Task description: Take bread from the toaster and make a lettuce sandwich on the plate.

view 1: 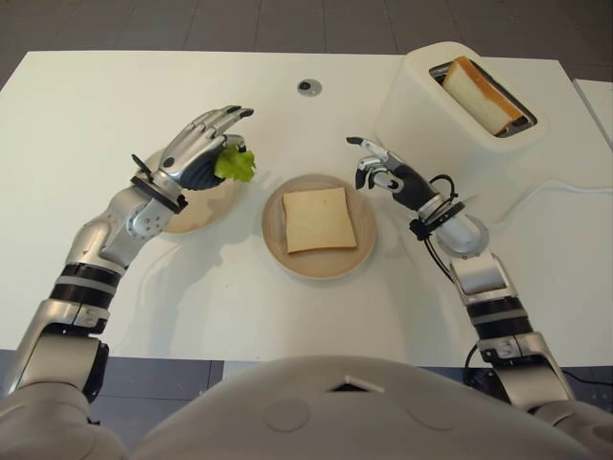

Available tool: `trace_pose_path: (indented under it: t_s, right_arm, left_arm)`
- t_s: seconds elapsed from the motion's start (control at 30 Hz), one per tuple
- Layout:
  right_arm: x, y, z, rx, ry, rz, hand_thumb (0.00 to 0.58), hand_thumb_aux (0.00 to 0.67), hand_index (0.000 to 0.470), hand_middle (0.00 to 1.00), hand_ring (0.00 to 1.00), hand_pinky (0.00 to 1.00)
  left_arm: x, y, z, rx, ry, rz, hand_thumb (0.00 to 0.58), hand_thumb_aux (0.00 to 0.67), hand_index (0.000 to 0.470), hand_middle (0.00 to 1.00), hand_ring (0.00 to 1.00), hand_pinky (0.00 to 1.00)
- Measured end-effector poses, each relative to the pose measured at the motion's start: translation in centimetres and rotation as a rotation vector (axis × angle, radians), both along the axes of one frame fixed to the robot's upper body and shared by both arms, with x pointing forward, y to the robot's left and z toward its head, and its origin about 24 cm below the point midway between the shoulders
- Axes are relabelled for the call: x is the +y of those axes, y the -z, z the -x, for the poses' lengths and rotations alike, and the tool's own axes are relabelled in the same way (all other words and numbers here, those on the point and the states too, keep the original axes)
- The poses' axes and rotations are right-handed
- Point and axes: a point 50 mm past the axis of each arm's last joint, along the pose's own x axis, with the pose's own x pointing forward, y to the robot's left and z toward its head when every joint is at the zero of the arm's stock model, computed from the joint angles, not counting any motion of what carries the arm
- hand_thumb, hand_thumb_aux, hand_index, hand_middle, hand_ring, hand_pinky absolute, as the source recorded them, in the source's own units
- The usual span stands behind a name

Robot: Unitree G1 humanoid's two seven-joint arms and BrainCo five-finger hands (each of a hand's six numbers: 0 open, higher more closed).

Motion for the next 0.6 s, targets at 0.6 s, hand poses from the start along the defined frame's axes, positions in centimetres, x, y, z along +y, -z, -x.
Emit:
trace_pose_path:
  t_s: [0.6]
  right_arm:
    - [-1.1,-3.7,-0.4,-0.149,0.089,-0.157,0.000,0.000,0.000,0.56,0.56,0.56]
  left_arm:
    - [-11.2,5.9,-0.2,0.149,0.211,-0.006,0.570,0.581,0.407,0.00,0.00,0.00]
